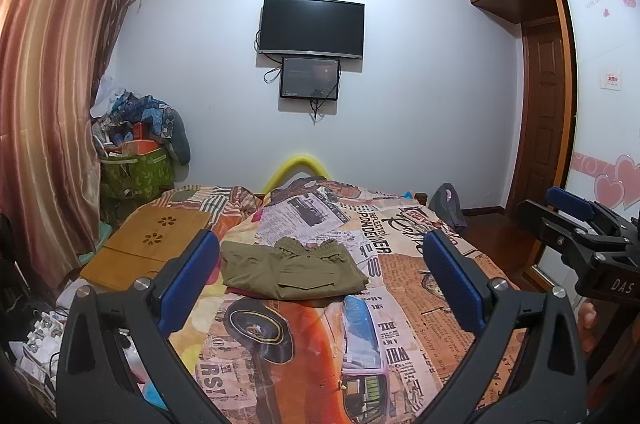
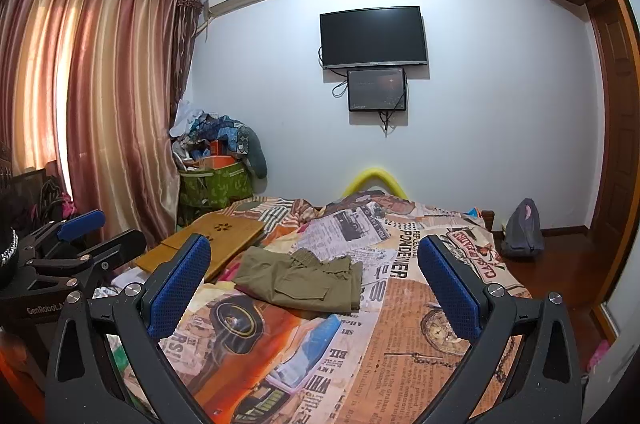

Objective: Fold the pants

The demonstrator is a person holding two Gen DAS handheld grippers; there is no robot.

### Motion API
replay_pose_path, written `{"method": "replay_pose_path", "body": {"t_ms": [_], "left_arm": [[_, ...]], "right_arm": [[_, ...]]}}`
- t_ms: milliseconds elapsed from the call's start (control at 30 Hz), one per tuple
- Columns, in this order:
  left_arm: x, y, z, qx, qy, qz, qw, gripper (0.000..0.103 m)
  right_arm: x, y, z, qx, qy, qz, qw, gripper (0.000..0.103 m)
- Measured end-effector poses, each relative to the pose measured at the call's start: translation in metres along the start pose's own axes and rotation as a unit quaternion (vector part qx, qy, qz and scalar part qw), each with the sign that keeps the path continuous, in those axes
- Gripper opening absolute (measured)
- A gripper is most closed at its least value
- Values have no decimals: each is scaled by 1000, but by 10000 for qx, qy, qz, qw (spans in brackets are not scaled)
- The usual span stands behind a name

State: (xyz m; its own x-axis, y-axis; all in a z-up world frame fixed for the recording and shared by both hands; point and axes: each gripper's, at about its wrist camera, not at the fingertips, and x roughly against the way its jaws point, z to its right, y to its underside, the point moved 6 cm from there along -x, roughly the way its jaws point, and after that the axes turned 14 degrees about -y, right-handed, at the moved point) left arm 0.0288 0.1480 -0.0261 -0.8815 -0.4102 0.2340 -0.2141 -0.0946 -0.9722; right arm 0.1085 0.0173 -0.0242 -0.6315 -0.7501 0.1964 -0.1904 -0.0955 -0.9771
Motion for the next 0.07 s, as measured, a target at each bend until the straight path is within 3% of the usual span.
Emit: {"method": "replay_pose_path", "body": {"t_ms": [67], "left_arm": [[0,1,0,13,2,-7,10000,103]], "right_arm": [[-1,0,0,-3,2,-10,10000,103]]}}
